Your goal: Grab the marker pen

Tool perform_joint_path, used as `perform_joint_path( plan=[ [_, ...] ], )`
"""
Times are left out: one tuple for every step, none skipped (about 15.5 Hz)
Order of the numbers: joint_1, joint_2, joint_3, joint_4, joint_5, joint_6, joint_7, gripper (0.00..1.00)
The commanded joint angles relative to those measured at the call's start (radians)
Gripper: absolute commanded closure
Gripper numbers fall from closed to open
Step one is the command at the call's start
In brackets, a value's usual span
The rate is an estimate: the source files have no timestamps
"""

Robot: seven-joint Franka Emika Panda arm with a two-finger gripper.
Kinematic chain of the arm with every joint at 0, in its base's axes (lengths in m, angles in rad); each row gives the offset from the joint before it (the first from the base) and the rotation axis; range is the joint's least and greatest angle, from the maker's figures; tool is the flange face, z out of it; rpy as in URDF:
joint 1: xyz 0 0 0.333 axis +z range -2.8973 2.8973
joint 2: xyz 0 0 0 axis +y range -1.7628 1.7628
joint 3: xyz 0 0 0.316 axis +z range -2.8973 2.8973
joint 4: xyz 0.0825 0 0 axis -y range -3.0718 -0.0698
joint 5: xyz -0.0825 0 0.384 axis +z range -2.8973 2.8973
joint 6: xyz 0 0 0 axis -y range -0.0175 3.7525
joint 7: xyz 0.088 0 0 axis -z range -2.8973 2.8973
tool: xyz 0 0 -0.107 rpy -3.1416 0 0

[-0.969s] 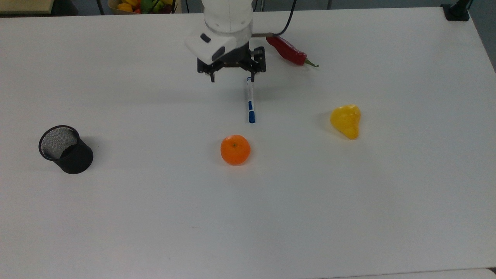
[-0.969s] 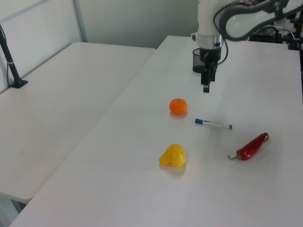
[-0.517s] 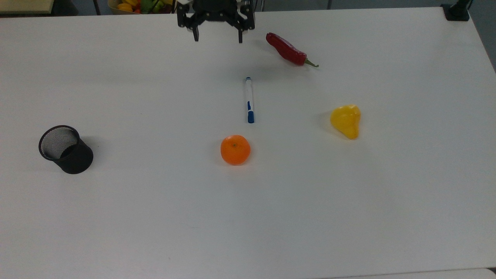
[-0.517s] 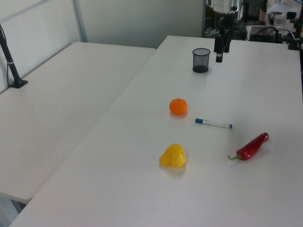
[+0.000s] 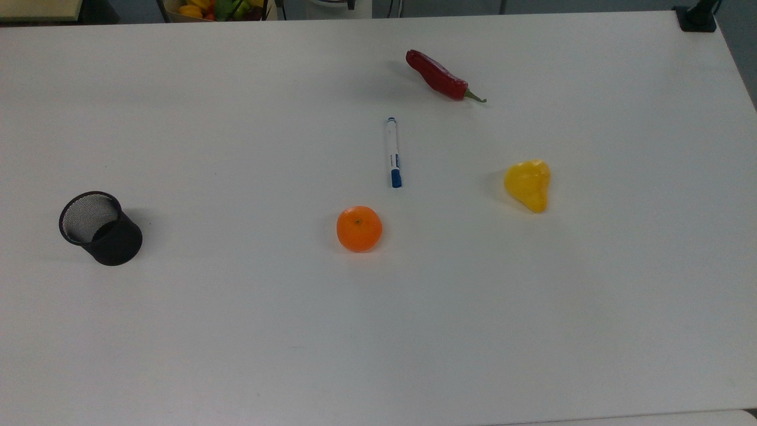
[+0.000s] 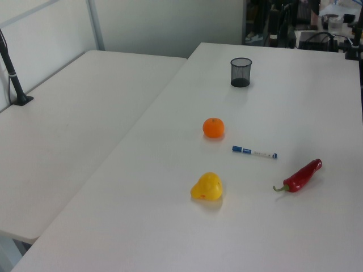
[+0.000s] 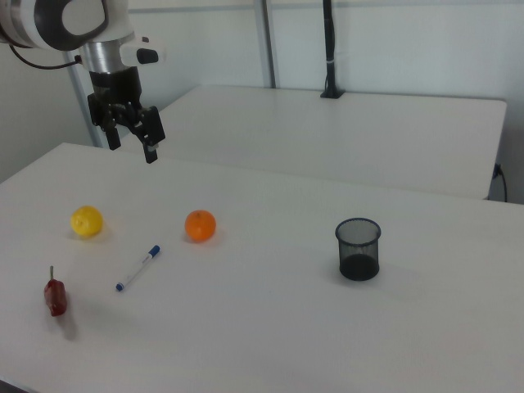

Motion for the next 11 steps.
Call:
perform_joint_path(
  plan=[
    [0.043, -0.005, -0.057, -0.011, 0.023, 0.052, -0.159, 0.0],
    [0.043, -0.005, -0.059, -0.014, 0.022, 0.08, -0.194, 0.0],
    [0.043, -0.005, -0.065, -0.025, 0.012, 0.109, -0.223, 0.0],
    [0.046, -0.005, -0.074, -0.033, 0.008, 0.132, -0.258, 0.0],
    [0.054, -0.005, -0.082, -0.031, 0.006, 0.14, -0.281, 0.0],
    [0.06, -0.007, -0.099, -0.031, 0.006, 0.138, -0.289, 0.0],
    [0.065, -0.011, -0.103, -0.034, 0.006, 0.138, -0.274, 0.0],
    [0.068, -0.01, -0.103, -0.034, 0.008, 0.138, -0.273, 0.0],
    [0.068, -0.01, -0.103, -0.034, 0.008, 0.138, -0.272, 0.0],
    [0.068, -0.01, -0.103, -0.034, 0.008, 0.137, -0.272, 0.0],
    [0.068, -0.01, -0.103, -0.034, 0.008, 0.14, -0.272, 0.0]
  ],
)
